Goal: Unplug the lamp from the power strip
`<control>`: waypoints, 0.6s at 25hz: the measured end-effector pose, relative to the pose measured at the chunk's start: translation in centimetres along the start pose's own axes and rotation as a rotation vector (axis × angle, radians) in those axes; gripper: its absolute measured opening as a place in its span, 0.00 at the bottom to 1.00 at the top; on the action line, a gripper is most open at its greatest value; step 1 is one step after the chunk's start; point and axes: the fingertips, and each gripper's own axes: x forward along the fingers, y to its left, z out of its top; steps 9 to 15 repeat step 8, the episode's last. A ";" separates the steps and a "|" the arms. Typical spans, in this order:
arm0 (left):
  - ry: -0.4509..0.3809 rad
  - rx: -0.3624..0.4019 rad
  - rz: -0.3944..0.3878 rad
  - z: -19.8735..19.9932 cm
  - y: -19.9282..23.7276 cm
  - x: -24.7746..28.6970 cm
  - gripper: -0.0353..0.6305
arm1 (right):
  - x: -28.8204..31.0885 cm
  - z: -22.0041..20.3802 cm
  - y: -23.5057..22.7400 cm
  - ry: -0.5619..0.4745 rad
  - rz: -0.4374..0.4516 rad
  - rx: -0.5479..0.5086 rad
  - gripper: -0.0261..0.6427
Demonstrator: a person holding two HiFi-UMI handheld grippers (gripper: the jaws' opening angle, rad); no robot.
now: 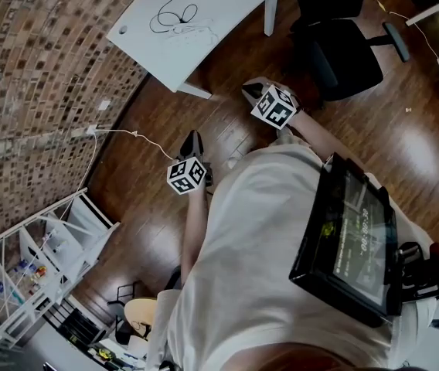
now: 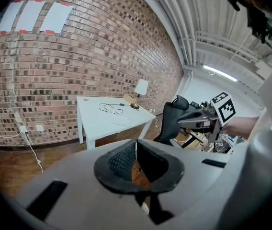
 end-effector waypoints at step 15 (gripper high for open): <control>0.023 -0.007 0.011 -0.5 -5.2 3.2 0.05 | -2.6 -2.8 -3.3 -0.003 0.035 -0.010 0.03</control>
